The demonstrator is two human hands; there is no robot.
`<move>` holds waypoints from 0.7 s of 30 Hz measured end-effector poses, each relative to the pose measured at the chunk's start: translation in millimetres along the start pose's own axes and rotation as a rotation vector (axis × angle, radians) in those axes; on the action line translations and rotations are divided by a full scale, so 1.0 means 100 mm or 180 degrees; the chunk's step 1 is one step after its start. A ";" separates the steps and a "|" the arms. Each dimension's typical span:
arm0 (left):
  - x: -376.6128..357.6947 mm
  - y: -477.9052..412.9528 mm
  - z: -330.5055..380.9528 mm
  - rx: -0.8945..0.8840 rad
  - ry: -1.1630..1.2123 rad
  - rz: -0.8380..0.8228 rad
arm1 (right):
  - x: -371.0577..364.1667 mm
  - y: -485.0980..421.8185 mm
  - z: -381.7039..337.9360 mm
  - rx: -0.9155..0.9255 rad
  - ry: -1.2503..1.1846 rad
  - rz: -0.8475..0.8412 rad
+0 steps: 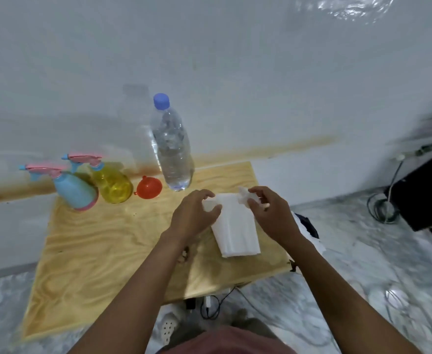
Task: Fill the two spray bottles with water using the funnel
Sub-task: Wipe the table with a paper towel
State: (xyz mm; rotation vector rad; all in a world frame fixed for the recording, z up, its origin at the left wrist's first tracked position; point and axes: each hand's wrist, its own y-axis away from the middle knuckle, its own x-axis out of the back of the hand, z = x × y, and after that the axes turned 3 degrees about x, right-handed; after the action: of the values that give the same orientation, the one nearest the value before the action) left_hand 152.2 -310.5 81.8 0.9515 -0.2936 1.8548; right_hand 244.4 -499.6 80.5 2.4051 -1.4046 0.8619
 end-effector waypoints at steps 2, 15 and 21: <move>-0.24 -0.04 0.15 0.0105 -0.0126 -0.0054 | 0.16 0.07 0.21 -0.0111 0.0000 0.0087; -1.39 -0.51 0.25 0.0640 -0.1046 -0.0432 | 0.52 0.22 1.33 -0.0935 0.0048 0.0243; -1.52 -0.60 0.14 0.0766 -0.1171 -0.0454 | 0.59 0.22 1.85 -0.1108 0.0297 0.0354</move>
State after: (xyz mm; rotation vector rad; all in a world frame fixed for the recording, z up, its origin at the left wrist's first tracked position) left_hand 240.6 -390.0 -30.6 1.4459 -0.2187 1.6019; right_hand 316.1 -639.5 -35.2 2.0211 -1.5211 0.6775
